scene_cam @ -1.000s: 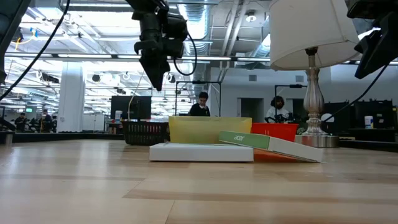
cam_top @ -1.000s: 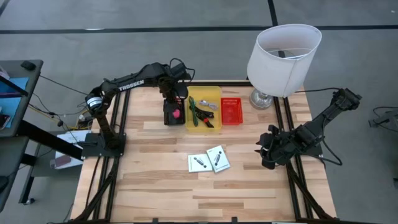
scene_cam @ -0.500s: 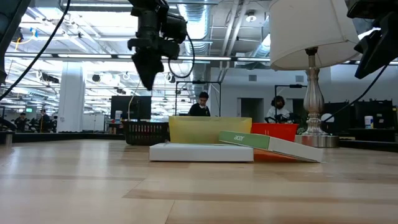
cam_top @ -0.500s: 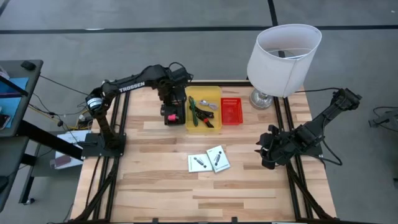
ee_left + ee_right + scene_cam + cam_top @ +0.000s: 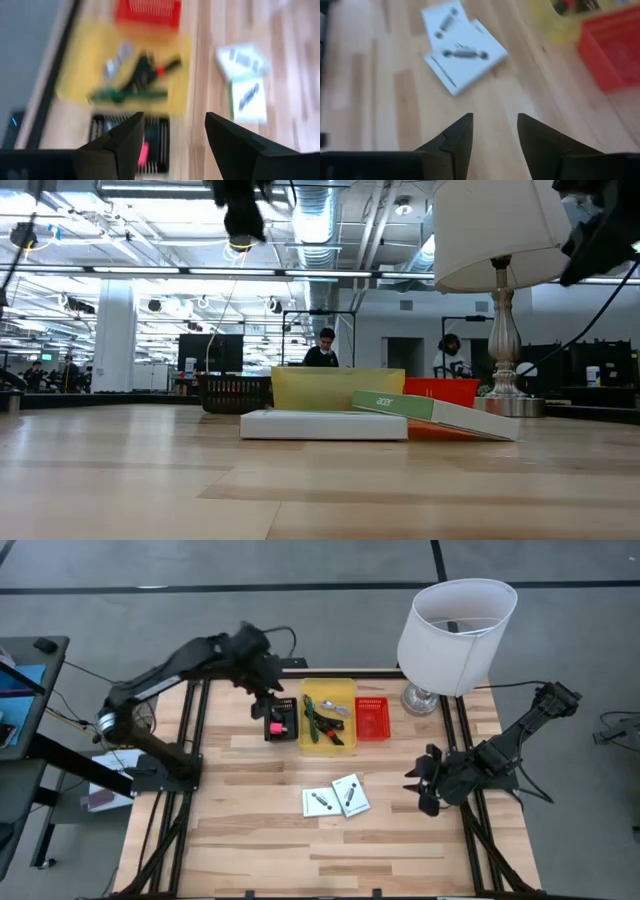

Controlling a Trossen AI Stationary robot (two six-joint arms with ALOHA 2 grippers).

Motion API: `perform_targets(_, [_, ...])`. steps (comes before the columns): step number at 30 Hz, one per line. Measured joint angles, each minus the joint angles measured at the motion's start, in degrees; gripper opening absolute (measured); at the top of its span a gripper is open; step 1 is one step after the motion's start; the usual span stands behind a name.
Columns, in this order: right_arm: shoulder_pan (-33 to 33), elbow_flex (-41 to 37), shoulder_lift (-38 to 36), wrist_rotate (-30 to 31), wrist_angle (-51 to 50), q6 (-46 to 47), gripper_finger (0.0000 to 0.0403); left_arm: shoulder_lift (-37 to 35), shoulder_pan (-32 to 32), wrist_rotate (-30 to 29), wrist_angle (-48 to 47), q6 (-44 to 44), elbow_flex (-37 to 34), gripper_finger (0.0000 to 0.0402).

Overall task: Pick and place items into bin
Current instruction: Put the right white card reader box into the red bin

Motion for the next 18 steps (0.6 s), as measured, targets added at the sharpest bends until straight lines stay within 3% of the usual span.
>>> perform_targets(6, [0.00, 0.00, 0.09, -0.09, 12.27, -5.17, 0.0150, -7.16, -4.51, -2.14, 6.02, -5.51, 0.00, 0.0206])
perform_targets(15, [0.00, 0.00, 0.24, -0.12, 23.54, -7.35, 0.0150, -10.83, -13.99, -21.89, 7.10, -12.09, -0.53, 0.0206])
perform_targets(18, [0.00, 0.00, 0.24, -0.12, 23.76, -6.80, 0.0150, -14.15, -14.63, -23.86, 11.76, -13.59, -4.30, 0.0206])
